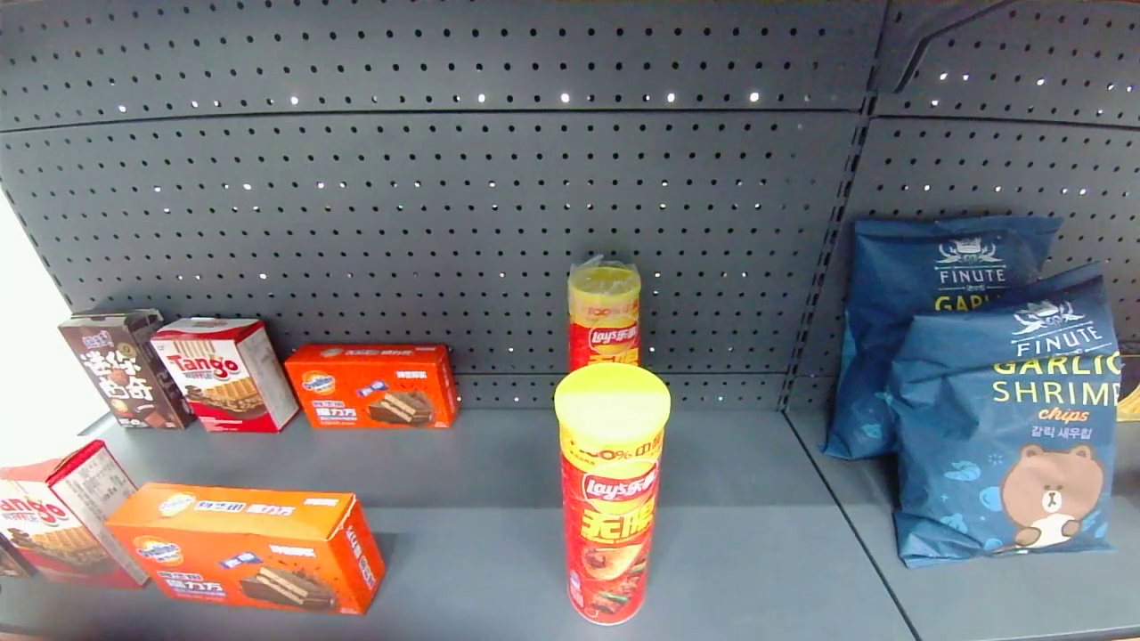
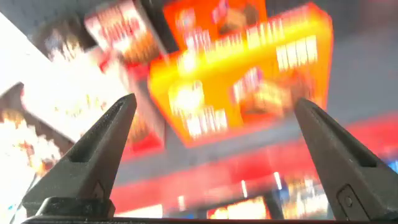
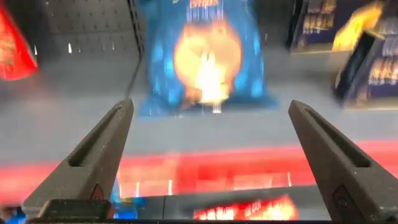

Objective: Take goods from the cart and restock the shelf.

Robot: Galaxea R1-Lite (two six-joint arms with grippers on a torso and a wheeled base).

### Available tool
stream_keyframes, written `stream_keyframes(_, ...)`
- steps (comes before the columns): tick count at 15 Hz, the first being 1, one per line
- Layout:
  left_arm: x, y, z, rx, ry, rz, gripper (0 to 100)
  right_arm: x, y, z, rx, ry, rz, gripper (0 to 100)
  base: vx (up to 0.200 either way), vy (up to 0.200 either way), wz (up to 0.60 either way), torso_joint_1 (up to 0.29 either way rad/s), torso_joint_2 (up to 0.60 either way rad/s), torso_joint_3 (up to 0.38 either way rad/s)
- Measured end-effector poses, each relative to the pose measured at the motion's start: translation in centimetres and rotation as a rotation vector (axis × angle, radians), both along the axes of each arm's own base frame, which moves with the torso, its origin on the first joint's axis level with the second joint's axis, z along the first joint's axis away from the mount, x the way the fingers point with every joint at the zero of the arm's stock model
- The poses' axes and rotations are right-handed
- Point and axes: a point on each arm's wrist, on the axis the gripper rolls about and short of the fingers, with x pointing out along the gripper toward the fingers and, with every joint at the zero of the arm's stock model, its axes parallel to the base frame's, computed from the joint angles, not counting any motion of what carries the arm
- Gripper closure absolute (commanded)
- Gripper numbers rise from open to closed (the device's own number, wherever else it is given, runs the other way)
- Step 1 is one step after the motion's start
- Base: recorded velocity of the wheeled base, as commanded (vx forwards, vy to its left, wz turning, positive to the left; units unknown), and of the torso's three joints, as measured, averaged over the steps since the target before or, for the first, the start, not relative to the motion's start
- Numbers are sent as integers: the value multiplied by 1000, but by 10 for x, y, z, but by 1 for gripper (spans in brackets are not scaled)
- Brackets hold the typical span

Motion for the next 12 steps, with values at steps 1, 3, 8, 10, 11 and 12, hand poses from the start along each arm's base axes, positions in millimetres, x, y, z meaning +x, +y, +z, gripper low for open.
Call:
stream_keyframes(1, -9, 2, -7, 1, 5, 4, 0, -4, 1, -10, -24, 7, 44, 0, 0, 0, 0, 0, 0, 0)
stream_keyframes(3, -25, 6, -19, -3, -12, 8, 0, -8, 1, -16, -29, -30, 52, 0, 0, 0, 0, 0, 0, 0)
stream_keyframes(8, -38, 8, -28, -29, -83, -2, 0, -11, 1, -19, -30, -67, 50, 0, 0, 0, 0, 0, 0, 0)
stream_keyframes(10, -37, 5, -36, -63, -80, -111, 0, -11, 1, -19, -30, -69, 51, 0, 0, 0, 0, 0, 0, 0)
stream_keyframes(11, -36, 4, -40, -86, -77, -192, 0, -11, 1, -19, -30, -70, 51, 0, 0, 0, 0, 0, 0, 0)
stream_keyframes(12, -36, 3, -42, -114, -61, -257, 0, -11, 1, -19, -30, -70, 51, 0, 0, 0, 0, 0, 0, 0)
